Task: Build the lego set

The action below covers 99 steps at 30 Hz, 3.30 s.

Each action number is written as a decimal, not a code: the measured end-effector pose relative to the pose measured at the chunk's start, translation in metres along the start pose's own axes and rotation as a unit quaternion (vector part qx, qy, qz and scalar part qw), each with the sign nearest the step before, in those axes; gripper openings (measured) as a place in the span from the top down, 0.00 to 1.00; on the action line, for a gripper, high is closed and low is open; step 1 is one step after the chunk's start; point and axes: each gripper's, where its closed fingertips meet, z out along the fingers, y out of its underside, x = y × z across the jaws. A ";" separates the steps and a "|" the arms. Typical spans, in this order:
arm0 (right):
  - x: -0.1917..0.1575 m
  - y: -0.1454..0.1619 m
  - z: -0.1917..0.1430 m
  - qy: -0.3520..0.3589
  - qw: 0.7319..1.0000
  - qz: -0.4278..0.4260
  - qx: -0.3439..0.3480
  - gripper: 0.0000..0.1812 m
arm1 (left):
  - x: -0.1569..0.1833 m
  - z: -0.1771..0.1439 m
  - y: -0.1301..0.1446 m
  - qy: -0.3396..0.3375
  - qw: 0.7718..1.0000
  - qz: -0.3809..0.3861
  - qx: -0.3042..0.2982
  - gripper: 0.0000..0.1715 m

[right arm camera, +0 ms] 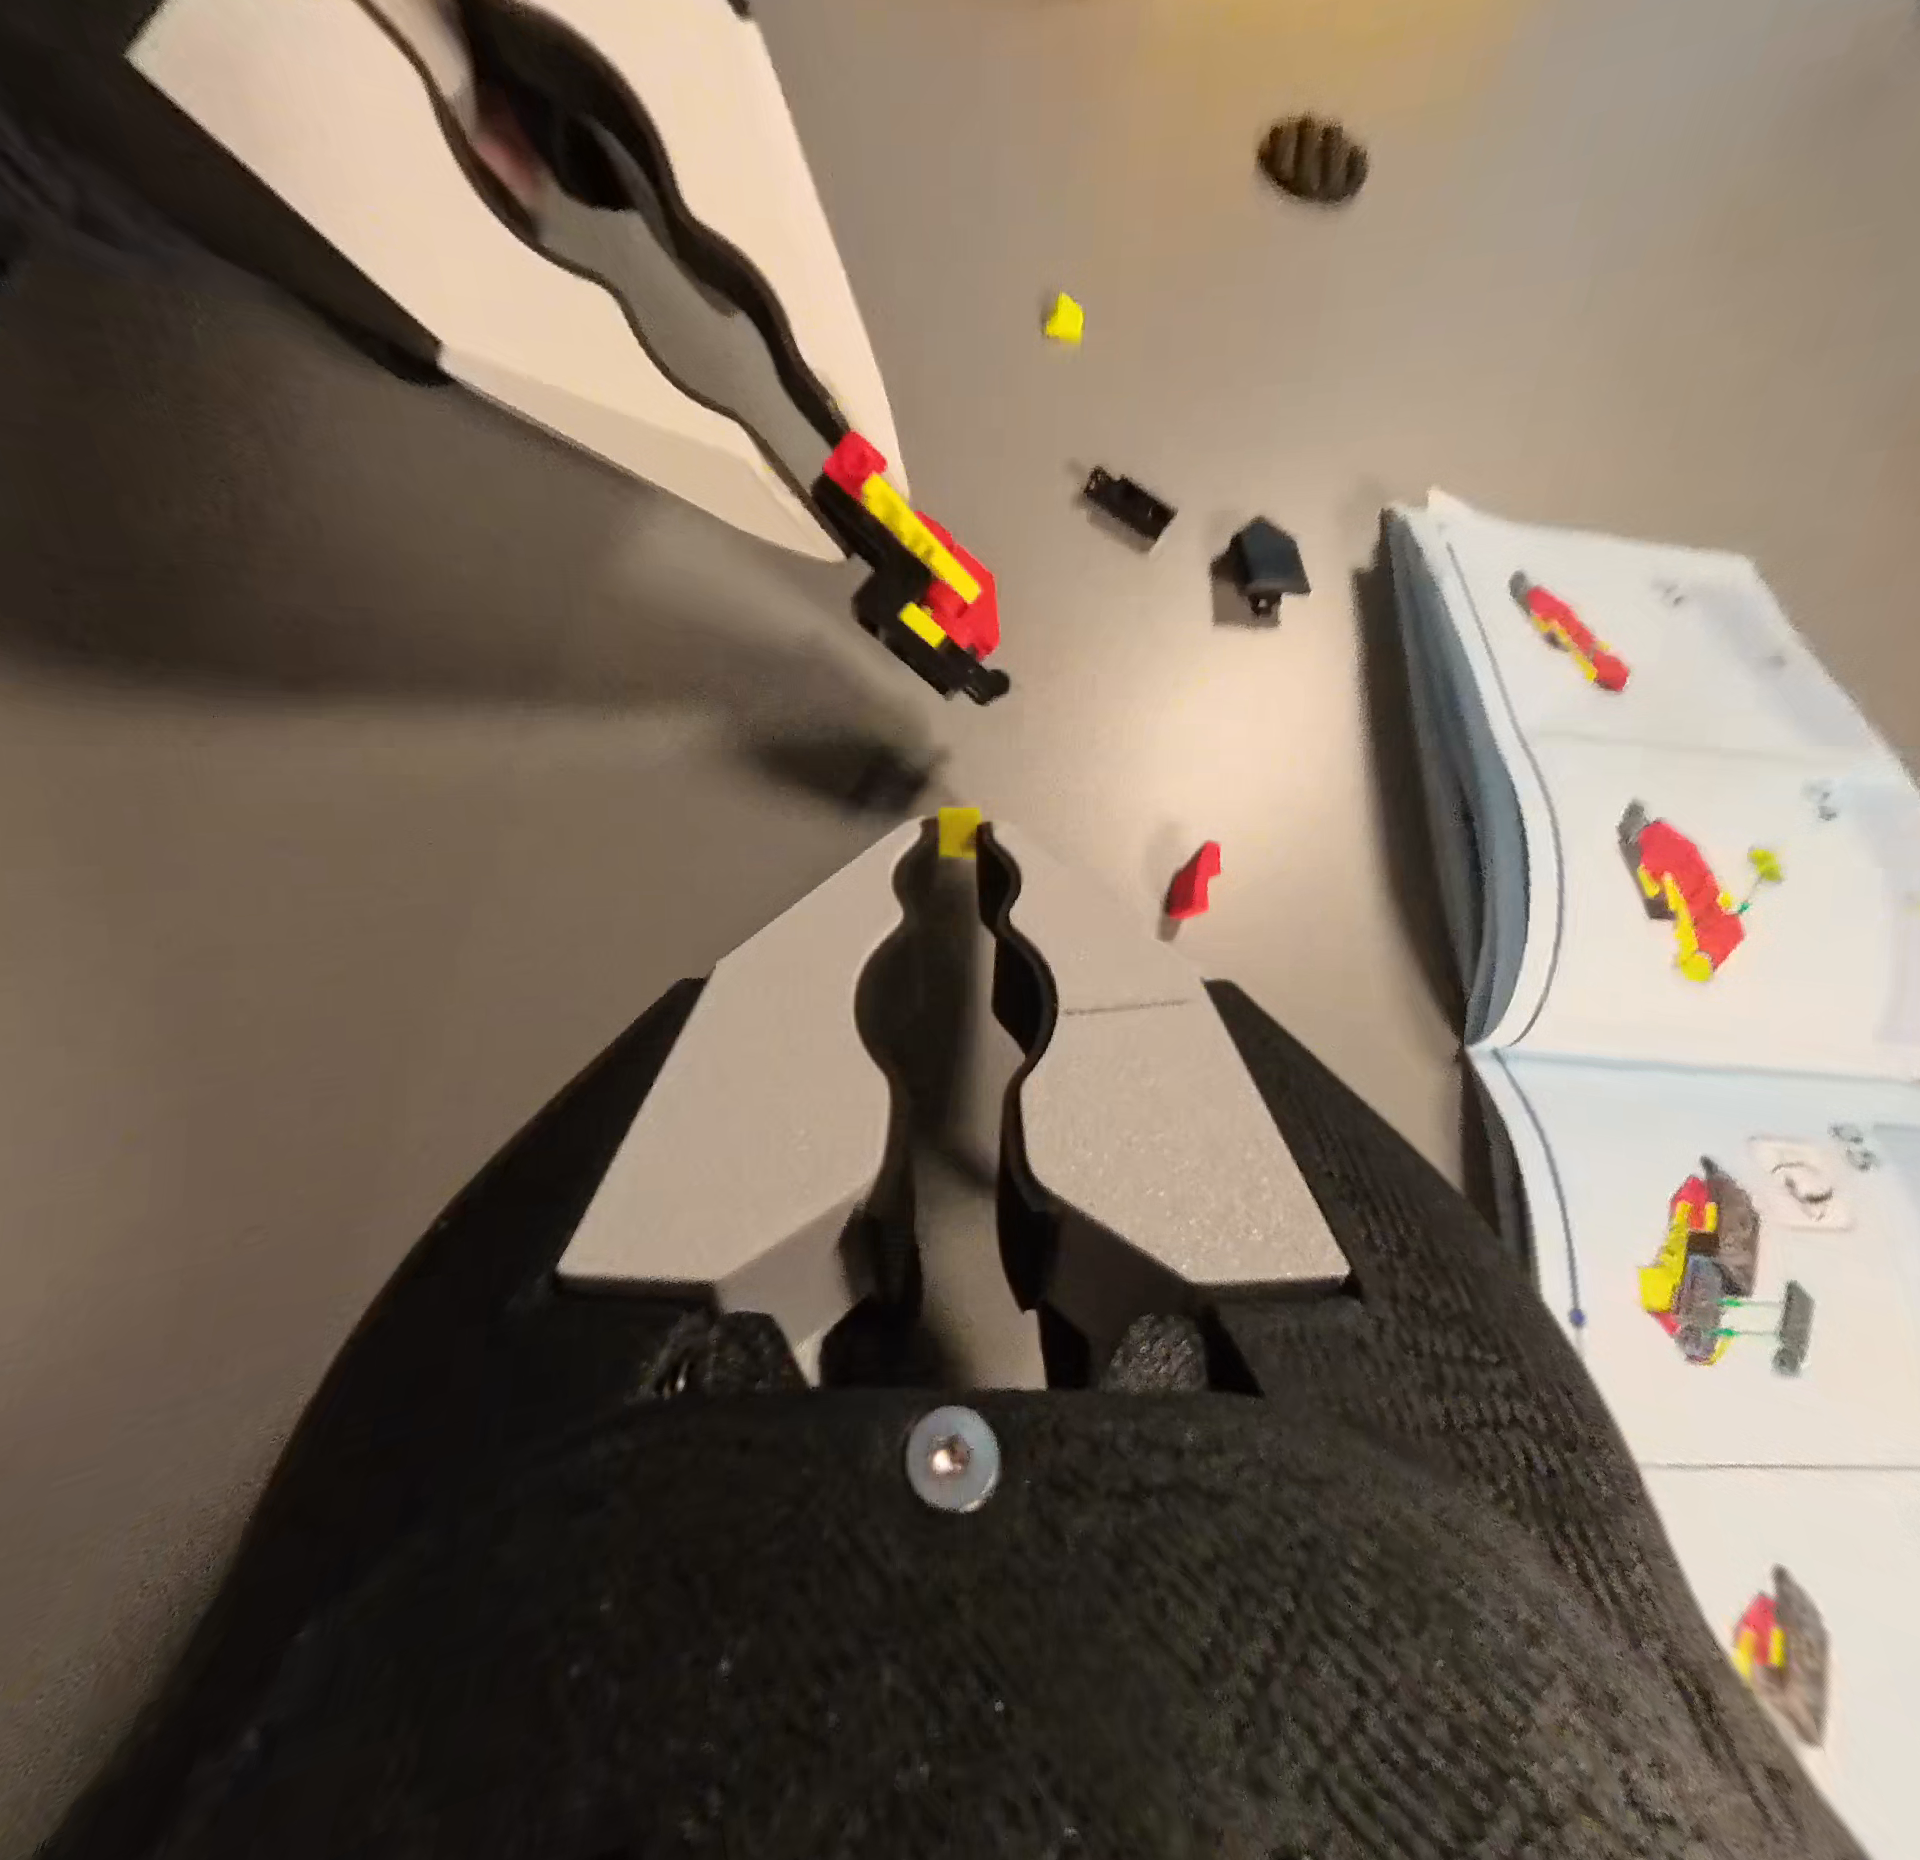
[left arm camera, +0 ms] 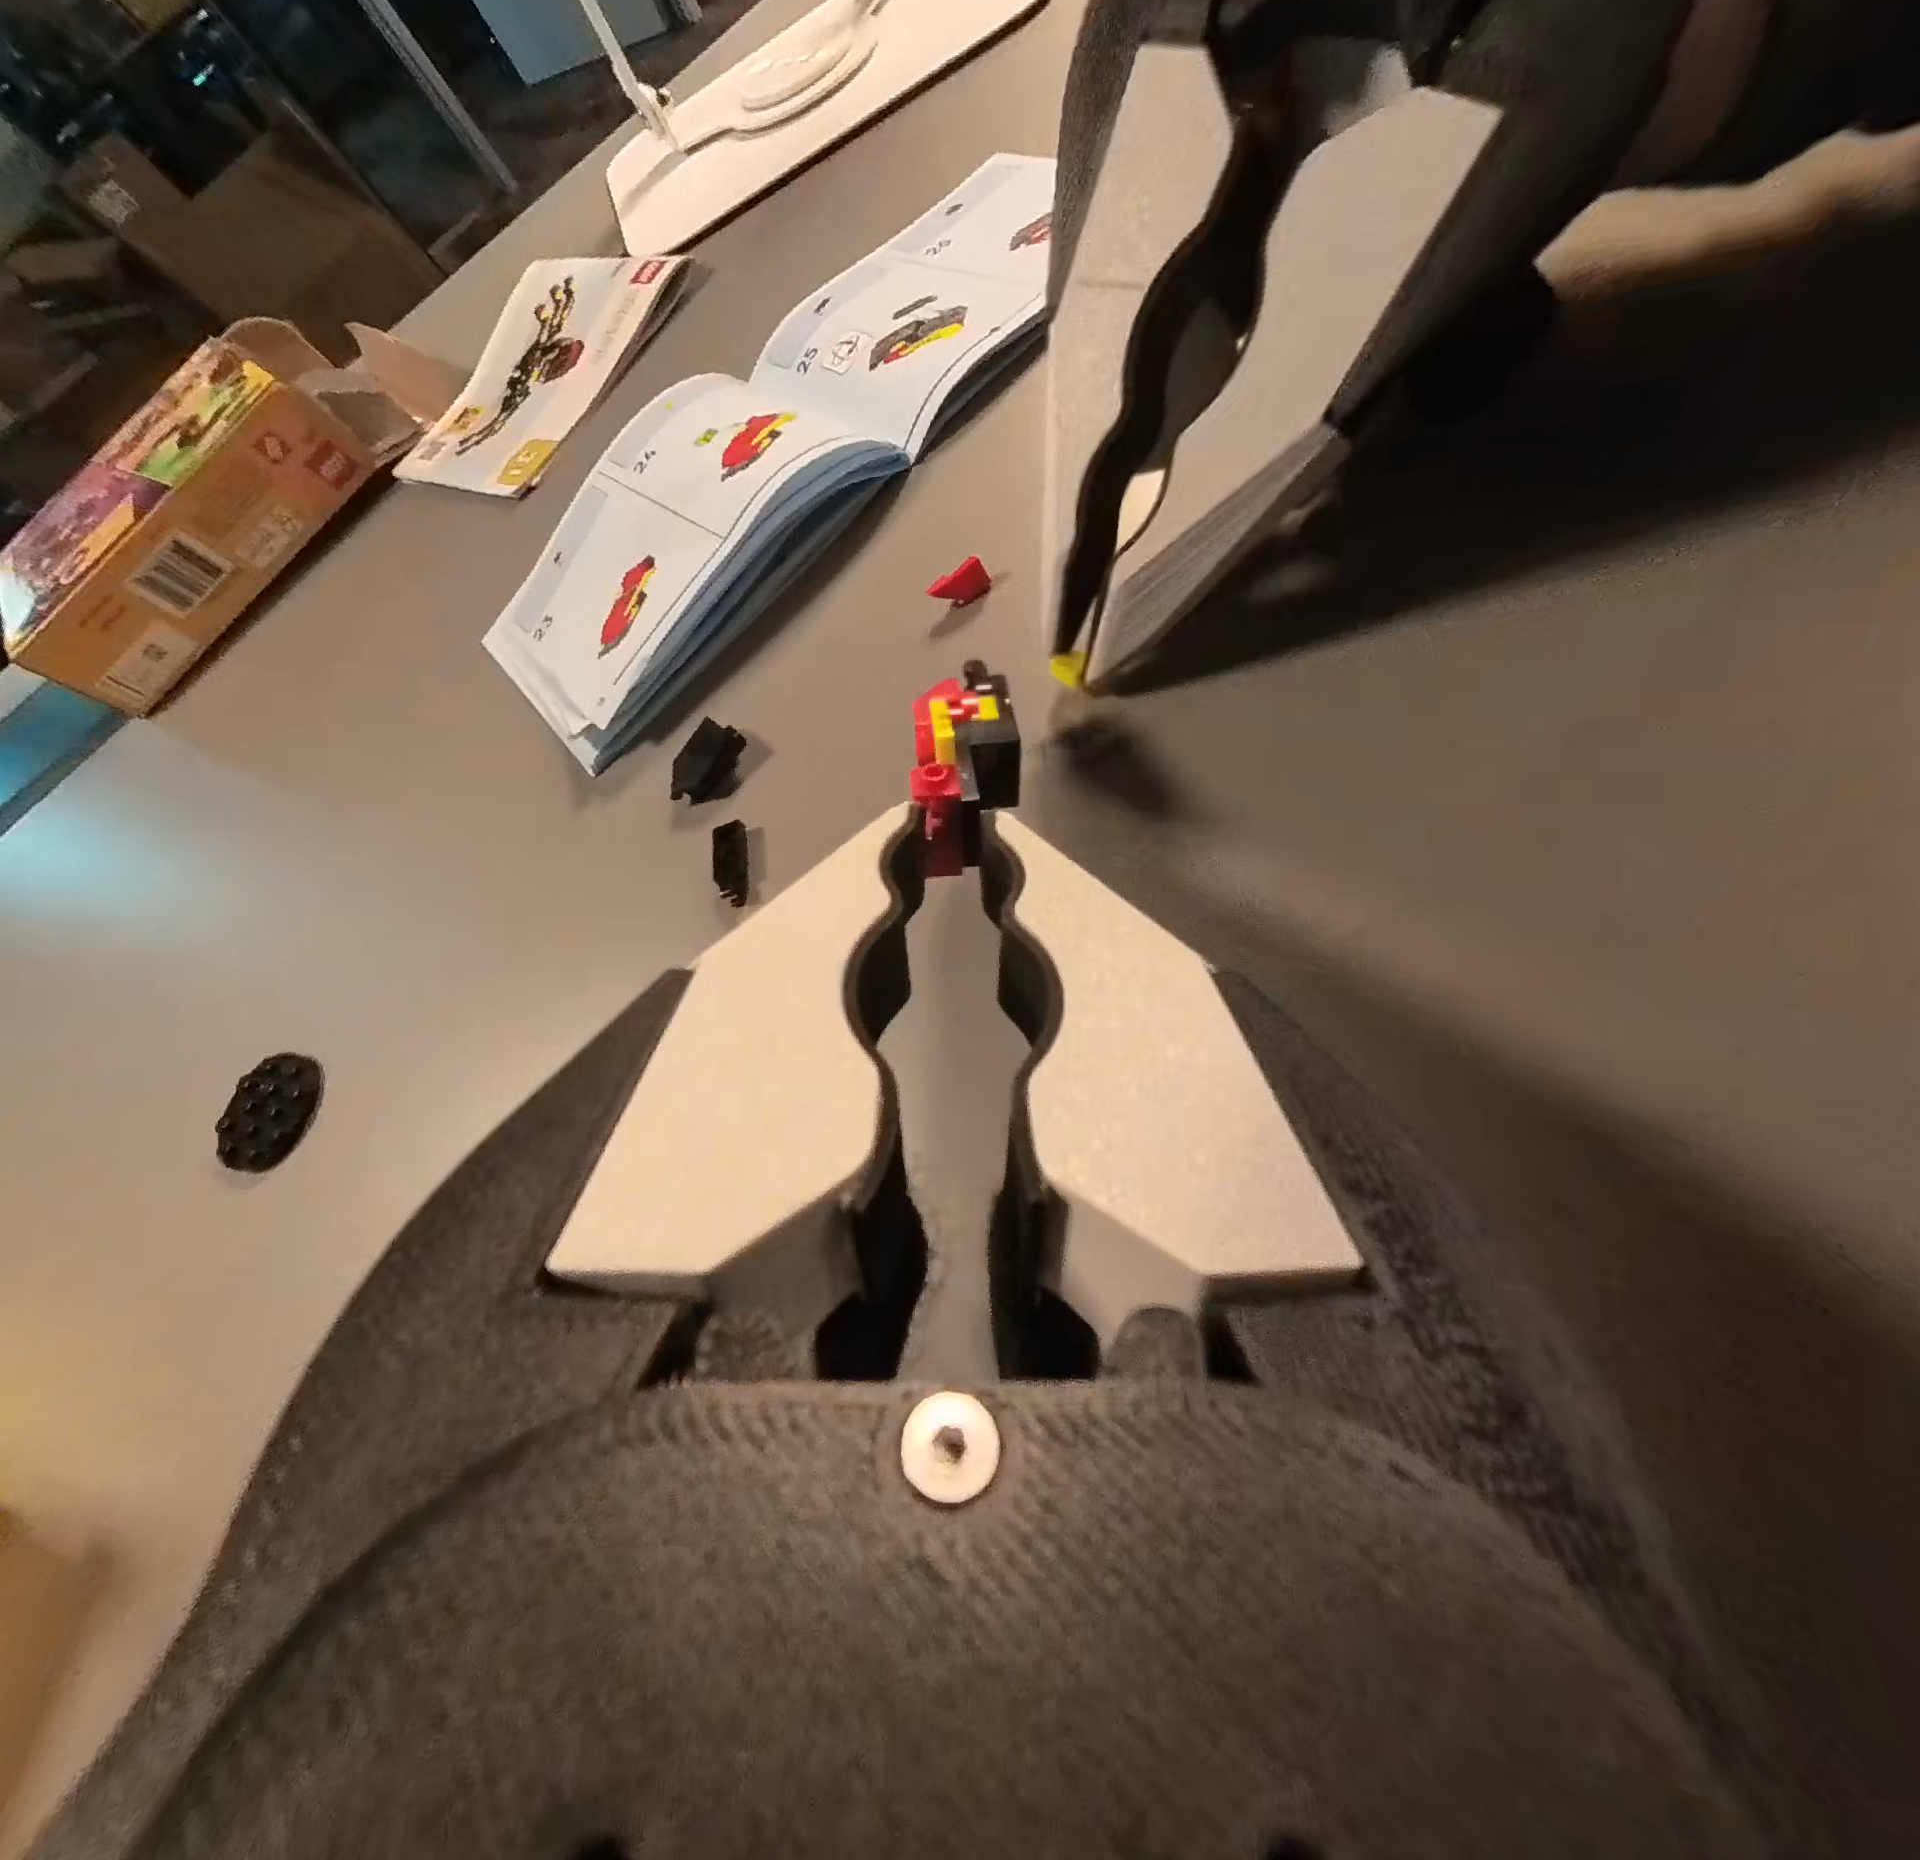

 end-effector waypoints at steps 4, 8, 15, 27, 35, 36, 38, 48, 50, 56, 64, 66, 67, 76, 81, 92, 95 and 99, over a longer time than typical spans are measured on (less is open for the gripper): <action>0.001 0.003 0.001 -0.004 1.000 0.018 -0.009 0.97 | 0.003 0.002 0.002 0.003 1.000 0.010 -0.008 0.95; 0.001 0.003 0.001 -0.007 1.000 0.021 -0.009 0.97 | 0.005 0.003 0.003 0.006 1.000 0.017 -0.013 0.95; 0.000 0.003 0.001 -0.008 1.000 0.019 -0.007 0.95 | 0.005 -0.001 -0.002 0.015 1.000 0.008 0.008 0.95; 0.007 -0.007 -0.006 0.003 0.999 0.038 0.036 0.87 | 0.004 -0.011 -0.016 0.016 0.998 0.007 0.068 0.95; -0.003 -0.001 -0.003 -0.030 0.999 0.034 0.014 0.89 | -0.002 -0.018 -0.022 0.000 0.995 0.007 0.095 0.95; -0.004 -0.001 -0.003 -0.033 0.999 0.033 0.011 0.89 | -0.002 -0.017 -0.021 0.000 0.996 0.007 0.092 0.95; -0.008 -0.001 -0.003 -0.045 0.998 0.030 0.012 0.90 | -0.002 -0.017 -0.021 -0.002 0.996 0.009 0.091 0.95; -0.011 0.006 -0.021 -0.098 0.994 0.012 0.035 0.87 | -0.001 -0.014 -0.017 0.001 0.997 0.017 0.078 0.95; -0.012 0.007 -0.021 -0.101 0.994 0.011 0.030 0.88 | 0.001 -0.013 -0.016 0.002 0.997 0.023 0.073 0.95; -0.021 0.016 -0.018 -0.118 0.993 -0.010 0.000 0.90 | 0.003 -0.012 -0.015 0.004 0.997 0.032 0.066 0.95; -0.023 0.011 -0.020 -0.119 0.992 -0.027 0.016 0.90 | 0.004 -0.011 -0.014 0.008 0.997 0.035 0.064 0.95; -0.022 0.013 -0.017 -0.111 0.993 -0.036 0.008 0.90 | 0.005 -0.011 -0.014 0.009 0.997 0.036 0.063 0.95; -0.022 0.013 -0.016 -0.110 0.993 -0.039 0.005 0.91 | 0.005 -0.011 -0.014 0.009 0.997 0.037 0.063 0.95; -0.023 0.010 -0.012 -0.106 0.993 -0.059 0.005 0.98 | 0.006 -0.009 -0.013 0.011 0.997 0.042 0.059 0.95; -0.012 0.006 -0.017 -0.006 0.974 -0.225 -0.029 0.98 | 0.002 -0.016 -0.018 0.010 0.997 0.015 0.081 0.95; -0.007 0.018 -0.014 0.017 0.499 -0.816 -0.292 1.00 | -0.006 -0.027 -0.026 -0.008 0.994 -0.008 0.112 0.95; -0.022 0.014 -0.011 -0.035 0.445 -0.848 -0.286 1.00 | -0.011 -0.034 -0.031 -0.015 0.991 -0.024 0.133 0.95; -0.032 0.011 -0.022 -0.060 0.513 -0.799 -0.310 0.90 | -0.027 -0.046 -0.031 -0.045 0.986 -0.050 0.154 0.95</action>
